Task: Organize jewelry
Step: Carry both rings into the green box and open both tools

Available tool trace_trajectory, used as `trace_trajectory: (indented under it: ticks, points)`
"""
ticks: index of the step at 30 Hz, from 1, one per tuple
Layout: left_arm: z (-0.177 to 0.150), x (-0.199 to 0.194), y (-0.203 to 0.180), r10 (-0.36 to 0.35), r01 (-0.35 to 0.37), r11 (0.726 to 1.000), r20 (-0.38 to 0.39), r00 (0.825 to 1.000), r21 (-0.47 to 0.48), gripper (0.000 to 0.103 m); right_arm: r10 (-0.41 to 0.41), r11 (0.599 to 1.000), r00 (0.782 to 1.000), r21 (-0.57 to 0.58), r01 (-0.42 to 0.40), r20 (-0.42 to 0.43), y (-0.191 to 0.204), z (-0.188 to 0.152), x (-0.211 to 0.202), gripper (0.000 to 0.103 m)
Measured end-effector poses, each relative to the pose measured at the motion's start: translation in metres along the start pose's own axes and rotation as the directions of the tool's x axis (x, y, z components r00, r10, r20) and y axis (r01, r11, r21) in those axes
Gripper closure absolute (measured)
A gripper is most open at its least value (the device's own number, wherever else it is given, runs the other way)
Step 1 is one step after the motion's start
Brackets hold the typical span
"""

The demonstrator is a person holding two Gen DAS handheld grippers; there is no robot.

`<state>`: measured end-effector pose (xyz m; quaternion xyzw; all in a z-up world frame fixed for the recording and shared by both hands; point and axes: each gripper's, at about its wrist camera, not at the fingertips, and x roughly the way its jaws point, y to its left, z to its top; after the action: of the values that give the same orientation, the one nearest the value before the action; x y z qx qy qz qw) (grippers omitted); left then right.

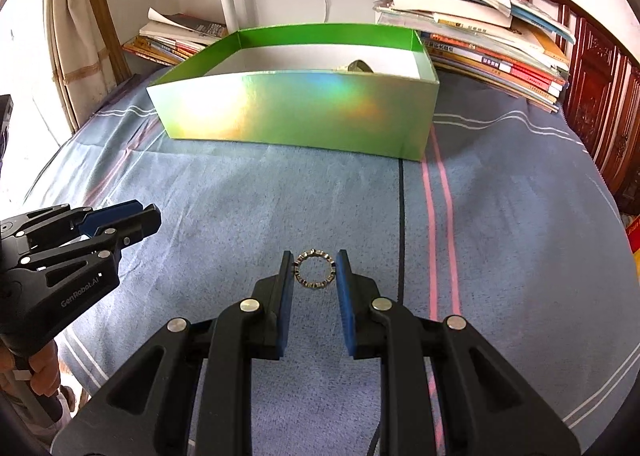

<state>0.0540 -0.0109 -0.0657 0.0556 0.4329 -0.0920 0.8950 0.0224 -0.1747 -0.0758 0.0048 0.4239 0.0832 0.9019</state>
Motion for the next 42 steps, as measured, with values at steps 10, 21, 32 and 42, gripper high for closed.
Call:
trace_trajectory:
  ticks: [10, 21, 32, 42]
  points:
    - [0.042, -0.031, 0.018, 0.033, -0.031, 0.999, 0.113, 0.993, -0.015, 0.082, -0.001, 1.0, 0.988, -0.03, 0.005, 0.156, 0.0, 0.052, -0.039, 0.082]
    - [0.17, 0.008, 0.039, 0.065, -0.062, 0.998, 0.154, 0.986, -0.023, 0.082, -0.009, 1.0, 0.984, 0.011, 0.008, 0.177, -0.009, 0.186, 0.021, 0.082]
    - [0.183, 0.088, 0.059, 0.036, -0.032, 0.994, 0.031, 0.999, -0.105, 0.069, -0.039, 0.999, 0.997, 0.04, 0.036, 0.073, -0.006, 0.186, 0.093, 0.059]
    - [0.136, -0.02, 0.051, 0.112, -0.087, 0.991, 0.286, 0.952, -0.098, 0.014, -0.146, 0.988, 0.918, 0.095, 0.119, 0.369, -0.018, 0.122, -0.041, 0.007]
